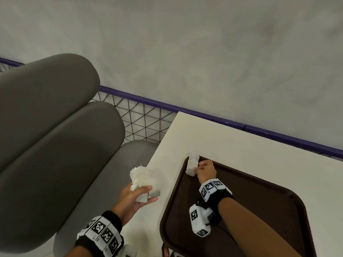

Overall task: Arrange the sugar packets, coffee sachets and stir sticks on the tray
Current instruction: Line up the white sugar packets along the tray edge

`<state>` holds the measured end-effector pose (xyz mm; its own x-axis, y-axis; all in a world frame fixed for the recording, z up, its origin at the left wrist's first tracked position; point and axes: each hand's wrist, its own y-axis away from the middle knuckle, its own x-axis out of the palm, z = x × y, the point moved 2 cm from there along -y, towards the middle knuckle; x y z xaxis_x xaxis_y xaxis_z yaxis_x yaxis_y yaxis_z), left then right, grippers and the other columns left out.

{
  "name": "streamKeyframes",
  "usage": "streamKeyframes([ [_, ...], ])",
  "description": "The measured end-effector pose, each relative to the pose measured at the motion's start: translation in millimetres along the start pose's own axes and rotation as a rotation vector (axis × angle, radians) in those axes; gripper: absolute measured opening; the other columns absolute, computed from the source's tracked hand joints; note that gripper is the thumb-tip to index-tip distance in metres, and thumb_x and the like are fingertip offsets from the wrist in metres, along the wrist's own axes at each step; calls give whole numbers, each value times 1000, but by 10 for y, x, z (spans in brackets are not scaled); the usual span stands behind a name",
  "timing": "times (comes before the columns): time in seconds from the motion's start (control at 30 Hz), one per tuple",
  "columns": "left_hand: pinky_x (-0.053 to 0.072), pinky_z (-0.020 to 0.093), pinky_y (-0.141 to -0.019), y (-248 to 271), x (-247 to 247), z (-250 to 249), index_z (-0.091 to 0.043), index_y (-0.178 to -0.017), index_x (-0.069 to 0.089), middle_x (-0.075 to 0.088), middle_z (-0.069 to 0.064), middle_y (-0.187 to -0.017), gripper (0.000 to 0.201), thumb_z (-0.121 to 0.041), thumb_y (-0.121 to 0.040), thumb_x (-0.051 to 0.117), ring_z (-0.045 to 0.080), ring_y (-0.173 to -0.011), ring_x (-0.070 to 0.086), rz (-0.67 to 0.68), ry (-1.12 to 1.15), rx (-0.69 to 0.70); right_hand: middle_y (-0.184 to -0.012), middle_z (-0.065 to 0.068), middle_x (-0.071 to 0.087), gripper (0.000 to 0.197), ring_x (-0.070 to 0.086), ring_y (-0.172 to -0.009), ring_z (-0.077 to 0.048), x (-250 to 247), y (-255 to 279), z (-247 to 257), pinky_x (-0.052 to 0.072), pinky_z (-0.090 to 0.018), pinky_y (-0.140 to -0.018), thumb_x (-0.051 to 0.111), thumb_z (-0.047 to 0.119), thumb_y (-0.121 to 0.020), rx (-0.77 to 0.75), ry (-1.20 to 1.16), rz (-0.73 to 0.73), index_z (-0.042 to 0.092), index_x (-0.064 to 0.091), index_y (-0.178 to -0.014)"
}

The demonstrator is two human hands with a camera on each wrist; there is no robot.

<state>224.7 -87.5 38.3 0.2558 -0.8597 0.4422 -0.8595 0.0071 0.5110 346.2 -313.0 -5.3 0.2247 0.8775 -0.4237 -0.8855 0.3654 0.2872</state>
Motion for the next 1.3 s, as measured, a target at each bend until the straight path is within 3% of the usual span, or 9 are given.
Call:
streamKeyframes([
  [0.17,60,39,-70,2,-15,-15,-9,-110,55,61,14,-112,33,6,-82,60,33,-104,61,14,-14,-10,-67,4,46,27,50,-70,-20,18,-5,3,39,-25,-65,61,-4,-80,-20,53,-12,10,41,-91],
  [0.37,60,40,-71,-3,-23,-19,-8,-112,53,58,14,-114,36,8,-81,60,34,-105,59,14,-33,-19,-67,1,48,27,52,-73,-23,41,-45,-10,43,-29,-68,56,-7,-79,-30,90,-6,11,39,-90],
  [0.5,60,39,-68,-10,-13,-23,-3,-113,55,62,17,-112,35,8,-81,61,35,-101,63,-2,-30,-12,-80,-3,51,27,53,-80,-23,-9,1,1,41,-28,-70,61,-3,-80,-29,86,-4,11,40,-91],
  [0.6,60,40,-67,-1,15,-36,-3,-114,56,64,18,-113,36,7,-80,64,35,-97,66,-5,-39,0,-93,-6,49,27,53,-87,-23,-31,74,45,44,-31,-77,66,2,-77,-150,133,7,12,43,-88],
  [0.73,60,39,-67,43,94,-46,-7,-111,57,64,15,-112,32,4,-82,63,31,-94,67,6,-72,14,-86,-3,51,25,49,-77,-15,-27,324,115,38,-15,-67,64,5,-80,-236,48,179,20,45,-75],
  [0.8,60,38,-68,72,132,-51,-8,-110,58,64,15,-111,31,3,-82,62,31,-94,66,17,-68,18,-81,3,52,15,49,-74,-10,-16,531,187,38,-10,-62,62,7,-84,-252,-1,306,14,49,-80],
  [0.93,60,37,-67,148,199,-45,-5,-116,55,63,17,-114,35,3,-83,62,33,-96,66,49,-58,9,-85,5,54,10,52,-77,-10,30,899,278,43,-17,-60,60,20,-88,-214,-62,520,18,51,-93],
  [1.07,60,40,-73,218,232,-45,-3,-120,53,63,19,-116,38,2,-83,61,36,-99,66,86,-46,6,-94,-2,55,27,53,-75,-10,73,1161,298,46,-21,-59,57,29,-90,-145,-63,654,9,53,-109],
  [1.3,60,38,-72,296,234,-31,-2,-121,53,64,19,-115,38,2,-83,60,31,-93,69,113,-16,19,-77,-3,56,12,56,-66,-11,12,1262,289,49,-18,-56,61,9,-87,-177,-171,596,1,55,-93],
])
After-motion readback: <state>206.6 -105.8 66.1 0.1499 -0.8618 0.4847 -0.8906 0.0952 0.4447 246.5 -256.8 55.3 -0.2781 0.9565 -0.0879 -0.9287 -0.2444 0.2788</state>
